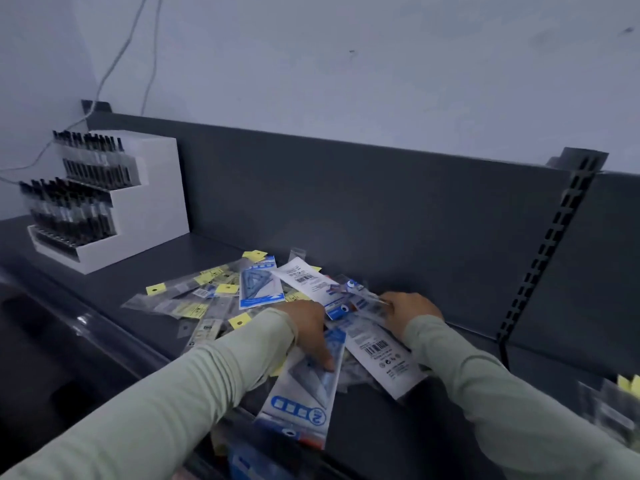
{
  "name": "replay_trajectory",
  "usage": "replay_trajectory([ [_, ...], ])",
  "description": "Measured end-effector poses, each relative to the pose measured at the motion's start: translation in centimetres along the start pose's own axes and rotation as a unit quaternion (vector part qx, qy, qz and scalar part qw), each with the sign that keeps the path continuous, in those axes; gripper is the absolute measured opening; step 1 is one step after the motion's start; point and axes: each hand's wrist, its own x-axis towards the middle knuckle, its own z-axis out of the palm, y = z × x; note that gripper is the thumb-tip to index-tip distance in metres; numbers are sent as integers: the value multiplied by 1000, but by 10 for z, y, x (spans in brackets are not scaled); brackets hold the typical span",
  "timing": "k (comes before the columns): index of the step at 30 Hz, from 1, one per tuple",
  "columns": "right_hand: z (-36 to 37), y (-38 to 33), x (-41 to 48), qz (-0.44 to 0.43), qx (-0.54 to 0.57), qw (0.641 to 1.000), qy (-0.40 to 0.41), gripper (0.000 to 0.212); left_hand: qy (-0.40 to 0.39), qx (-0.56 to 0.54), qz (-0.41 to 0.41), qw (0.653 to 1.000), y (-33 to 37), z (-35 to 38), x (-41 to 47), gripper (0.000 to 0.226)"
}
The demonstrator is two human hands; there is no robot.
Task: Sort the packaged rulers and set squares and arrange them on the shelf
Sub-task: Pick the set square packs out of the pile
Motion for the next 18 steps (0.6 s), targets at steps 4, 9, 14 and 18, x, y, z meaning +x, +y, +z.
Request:
replay_trajectory([
  [4,0,2,0,24,11,998,61,28,47,-38,55,997,-5,-3,13,20],
  [9,-11,-12,-1,32,141,973,182,20,164,-269,107,943,-14,-24,24,31],
  [14,-14,-25,9,71,420,896,124,20,274,-495,83,820,-9,-39,38,29],
  [18,-15,-29,3,62,534,839,83,32,290,-538,71,788,-10,-45,45,25],
])
